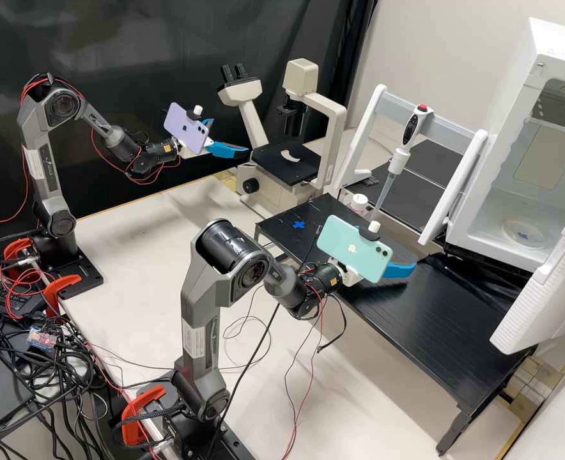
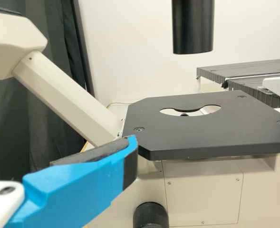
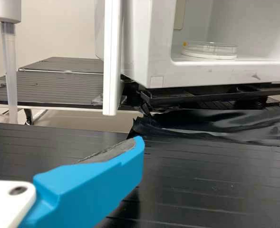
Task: Move the petri dish to the microscope
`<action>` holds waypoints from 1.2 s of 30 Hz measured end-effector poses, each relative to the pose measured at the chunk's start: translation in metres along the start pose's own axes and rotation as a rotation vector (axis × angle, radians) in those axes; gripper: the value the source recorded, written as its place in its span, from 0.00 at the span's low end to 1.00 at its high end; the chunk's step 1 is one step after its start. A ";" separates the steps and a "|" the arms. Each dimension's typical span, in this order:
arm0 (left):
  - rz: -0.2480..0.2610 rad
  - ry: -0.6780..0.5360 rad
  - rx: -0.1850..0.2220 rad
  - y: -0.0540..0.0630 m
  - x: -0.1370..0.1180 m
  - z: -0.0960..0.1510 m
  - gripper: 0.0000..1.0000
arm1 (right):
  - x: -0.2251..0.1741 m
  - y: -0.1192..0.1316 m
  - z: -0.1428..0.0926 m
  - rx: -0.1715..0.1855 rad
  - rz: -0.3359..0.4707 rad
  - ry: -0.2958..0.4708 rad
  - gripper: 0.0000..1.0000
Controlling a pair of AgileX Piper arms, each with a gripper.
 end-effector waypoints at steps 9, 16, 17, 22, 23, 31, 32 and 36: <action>0.000 0.000 0.000 0.000 0.000 0.000 1.00 | 0.000 0.000 0.000 0.000 0.000 0.000 1.00; 0.000 0.000 0.000 0.000 0.000 0.000 1.00 | -0.001 0.016 0.015 0.002 0.060 -0.042 1.00; 0.000 0.000 0.000 0.000 0.000 0.000 1.00 | -0.001 0.017 0.016 0.002 0.062 -0.045 1.00; 0.000 0.000 0.000 0.000 0.000 0.000 1.00 | -0.001 0.027 0.025 0.026 0.093 -0.066 1.00; 0.000 0.000 0.000 0.000 0.000 0.000 1.00 | -0.001 0.029 0.025 0.028 0.098 -0.067 1.00; 0.000 0.000 0.000 0.000 0.000 0.000 1.00 | 0.010 0.060 0.030 0.025 0.194 -0.062 1.00; 0.000 0.000 0.000 0.000 0.000 0.000 1.00 | 0.011 0.063 0.031 0.025 0.202 -0.064 1.00; 0.000 0.000 0.000 0.000 0.000 0.000 1.00 | 0.023 0.086 0.035 0.017 0.265 -0.065 1.00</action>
